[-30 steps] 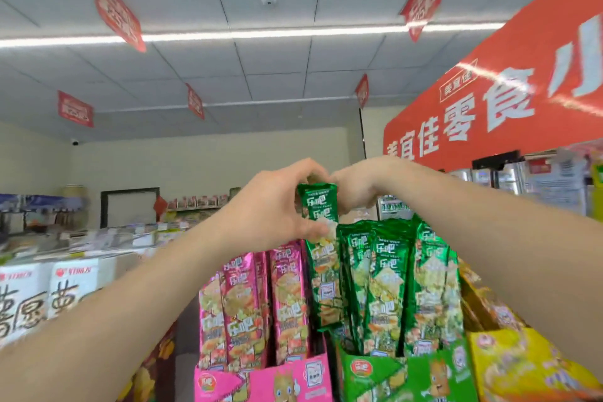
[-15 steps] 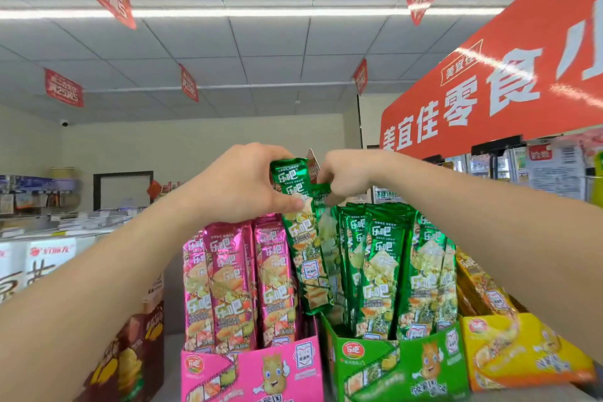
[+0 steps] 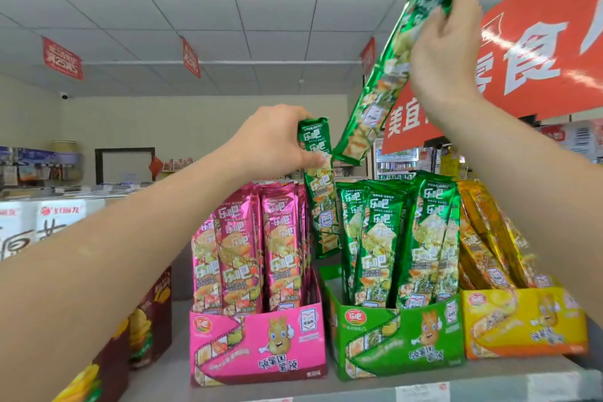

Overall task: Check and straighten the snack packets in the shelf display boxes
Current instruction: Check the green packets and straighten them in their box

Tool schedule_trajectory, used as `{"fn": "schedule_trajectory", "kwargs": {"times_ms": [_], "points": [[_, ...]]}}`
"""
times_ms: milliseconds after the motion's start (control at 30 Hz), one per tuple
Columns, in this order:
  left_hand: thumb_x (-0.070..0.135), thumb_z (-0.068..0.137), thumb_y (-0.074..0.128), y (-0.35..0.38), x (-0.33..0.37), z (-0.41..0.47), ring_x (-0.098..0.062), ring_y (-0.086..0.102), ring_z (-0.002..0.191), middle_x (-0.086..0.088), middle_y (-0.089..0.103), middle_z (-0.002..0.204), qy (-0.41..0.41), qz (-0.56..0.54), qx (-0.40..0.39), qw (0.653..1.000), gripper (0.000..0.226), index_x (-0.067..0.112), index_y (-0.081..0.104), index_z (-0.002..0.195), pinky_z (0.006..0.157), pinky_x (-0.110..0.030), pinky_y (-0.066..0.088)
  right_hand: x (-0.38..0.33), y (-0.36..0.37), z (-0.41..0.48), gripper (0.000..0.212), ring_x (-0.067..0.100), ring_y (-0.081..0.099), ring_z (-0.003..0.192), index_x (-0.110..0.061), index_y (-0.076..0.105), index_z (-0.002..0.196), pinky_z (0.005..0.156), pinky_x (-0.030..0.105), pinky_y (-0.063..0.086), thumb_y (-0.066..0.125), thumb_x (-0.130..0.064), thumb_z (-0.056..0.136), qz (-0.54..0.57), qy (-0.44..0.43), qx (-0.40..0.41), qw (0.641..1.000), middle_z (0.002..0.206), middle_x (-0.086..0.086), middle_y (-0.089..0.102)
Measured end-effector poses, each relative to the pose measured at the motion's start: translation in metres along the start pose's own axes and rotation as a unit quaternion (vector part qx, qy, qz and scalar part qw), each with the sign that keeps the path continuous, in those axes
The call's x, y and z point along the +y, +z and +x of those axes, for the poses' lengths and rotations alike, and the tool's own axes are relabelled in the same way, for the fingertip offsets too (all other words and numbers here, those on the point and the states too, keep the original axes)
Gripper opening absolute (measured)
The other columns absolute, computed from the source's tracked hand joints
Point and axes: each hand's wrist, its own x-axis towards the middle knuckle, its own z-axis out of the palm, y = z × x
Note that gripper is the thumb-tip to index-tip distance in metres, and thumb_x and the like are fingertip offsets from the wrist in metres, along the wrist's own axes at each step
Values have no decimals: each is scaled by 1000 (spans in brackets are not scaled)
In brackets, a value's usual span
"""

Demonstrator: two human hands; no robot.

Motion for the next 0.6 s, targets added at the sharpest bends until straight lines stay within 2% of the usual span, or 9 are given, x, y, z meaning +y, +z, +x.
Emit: {"fn": "schedule_trajectory", "kwargs": {"times_ms": [33, 67, 167, 267, 400, 467, 533, 600], "points": [[47, 73, 80, 5, 2, 4, -22, 62, 80, 1, 68, 83, 12, 17, -13, 1000, 46, 16, 66, 104, 70, -32, 47, -1, -4, 1, 20, 28, 53, 99, -17, 41, 106, 85, 32, 46, 30, -2, 98, 12, -5, 12, 1000, 109, 9, 47], [48, 74, 80, 10, 4, 9, -23, 61, 81, 2, 67, 85, 23, 31, -27, 999, 47, 16, 65, 105, 69, -32, 46, -2, -8, 1, 19, 28, 52, 95, -18, 38, 104, 81, 32, 46, 30, -2, 98, 17, -7, 21, 1000, 106, 9, 45], [51, 76, 77, 23, 9, 22, -23, 55, 82, 1, 59, 87, 33, 75, -83, 993, 54, 14, 59, 111, 68, -32, 40, -2, -17, -3, 20, 18, 45, 84, -15, 40, 108, 69, 24, 41, 28, -2, 98, 56, 8, 24, 998, 107, 11, 45], [48, 78, 75, 28, 13, 35, -24, 51, 83, -1, 56, 90, 38, 103, -123, 986, 55, 11, 55, 113, 70, -32, 38, -4, -23, -9, 22, 14, 47, 76, -13, 42, 111, 63, 22, 40, 27, -2, 99, 95, 36, 23, 995, 106, 14, 46], [24, 83, 74, 27, 10, 44, -28, 62, 90, -10, 66, 98, 25, 46, -121, 991, 38, 5, 57, 111, 68, -28, 41, -7, -29, -17, 24, -4, 46, 53, -17, 45, 110, 53, 14, 37, 29, -3, 100, 125, 89, 18, 988, 81, 1, 49], [19, 83, 73, 25, 4, 44, -26, 62, 84, -4, 60, 85, -3, 11, -113, 993, 30, 6, 57, 105, 59, -24, 40, -7, -33, -21, 24, -6, 43, 48, -16, 47, 110, 51, 12, 36, 31, -1, 99, 153, 99, 25, 983, 70, -6, 47], [17, 81, 75, 26, -1, 42, -15, 59, 68, 4, 52, 75, -38, -28, -119, 992, 38, 4, 55, 111, 51, -19, 36, -8, -37, -24, 23, -5, 40, 45, -16, 48, 103, 48, 11, 33, 32, 0, 98, 175, 103, 31, 979, 64, -8, 44], [18, 77, 78, 30, -4, 39, -10, 56, 66, 5, 54, 76, -63, -44, -141, 987, 52, 2, 53, 120, 56, -22, 38, -8, -38, -29, 22, -5, 38, 44, -16, 48, 97, 46, 11, 31, 32, -1, 98, 177, 105, 22, 978, 62, -9, 43]]}}
